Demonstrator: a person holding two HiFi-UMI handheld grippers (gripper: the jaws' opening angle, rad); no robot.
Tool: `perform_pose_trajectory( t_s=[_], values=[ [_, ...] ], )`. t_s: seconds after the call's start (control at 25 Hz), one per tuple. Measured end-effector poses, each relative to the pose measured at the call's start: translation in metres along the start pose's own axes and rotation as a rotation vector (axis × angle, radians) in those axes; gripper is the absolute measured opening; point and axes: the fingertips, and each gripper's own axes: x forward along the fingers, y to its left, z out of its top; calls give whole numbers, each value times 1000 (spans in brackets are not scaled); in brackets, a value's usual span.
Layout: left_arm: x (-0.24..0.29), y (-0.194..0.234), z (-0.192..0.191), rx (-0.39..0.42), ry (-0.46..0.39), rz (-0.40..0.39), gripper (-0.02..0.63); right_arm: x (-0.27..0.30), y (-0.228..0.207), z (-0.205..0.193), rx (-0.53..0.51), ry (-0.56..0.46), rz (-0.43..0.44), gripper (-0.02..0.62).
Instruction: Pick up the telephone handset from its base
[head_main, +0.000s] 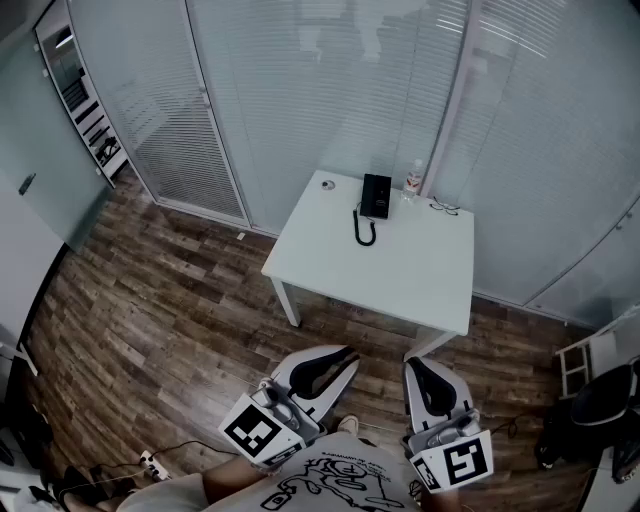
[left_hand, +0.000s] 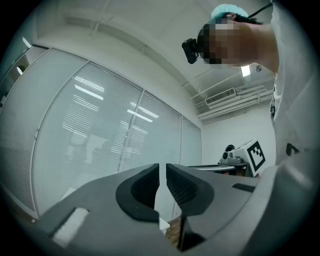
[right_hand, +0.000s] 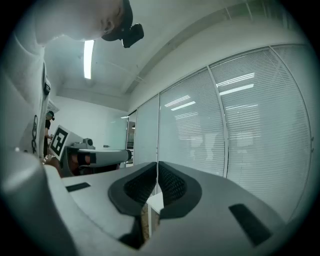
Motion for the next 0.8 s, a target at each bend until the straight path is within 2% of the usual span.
perform_pose_trajectory(
  t_s=[0.16, 0.48, 0.6, 0.8],
  values=[
    [10, -2, 3, -17, -6, 5, 41, -2, -11, 0, 4, 3, -6, 11],
    [37, -9, -6, 8, 12, 2, 41, -7, -42, -6, 43, -23, -11, 11],
    [50, -14, -5, 15, -19, 4, 41, -12, -56, -11, 46, -14, -10, 11],
    [68, -17, -21, -25, 17, 34, 41, -18, -77, -21, 60, 0, -1, 11]
  ],
)
